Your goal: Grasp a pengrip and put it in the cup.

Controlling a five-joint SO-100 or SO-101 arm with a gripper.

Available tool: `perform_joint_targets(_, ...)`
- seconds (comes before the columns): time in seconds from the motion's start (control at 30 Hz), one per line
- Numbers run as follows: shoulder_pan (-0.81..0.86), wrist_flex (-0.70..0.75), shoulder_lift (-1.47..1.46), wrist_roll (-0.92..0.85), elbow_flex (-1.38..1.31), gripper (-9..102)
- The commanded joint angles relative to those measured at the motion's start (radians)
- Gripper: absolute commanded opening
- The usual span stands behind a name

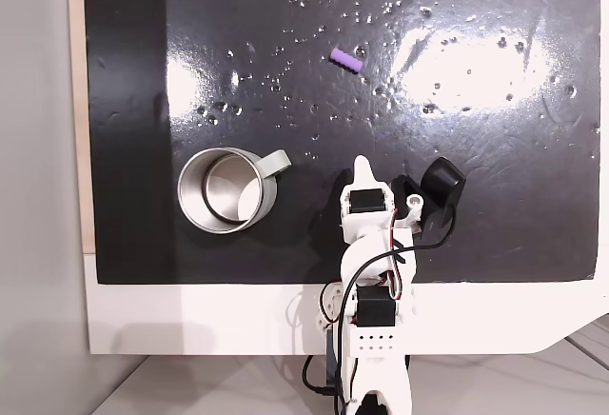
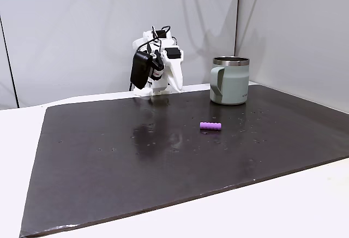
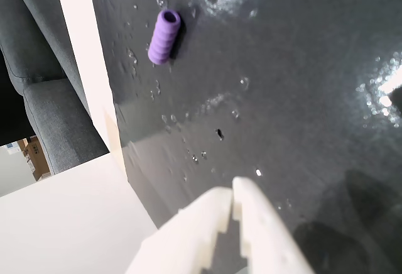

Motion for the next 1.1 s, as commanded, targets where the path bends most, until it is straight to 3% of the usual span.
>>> perform_joint_targets(0.0,-0.017,-0.044,0.008,-0.008,-0.003,0)
perform_joint_targets(0.47,-0.014,-0.046,0.008,-0.015,-0.008,0)
perform_joint_targets(0.67,0.005,-0.02,-0.011,-0.066,-0.155,0)
perform_joint_targets(0.87,0.049,0.009,-0.503,-0.043,-0.535,0)
perform_joint_targets(1.07,0.083,-0.021,-0.769,0.077,-0.77,0)
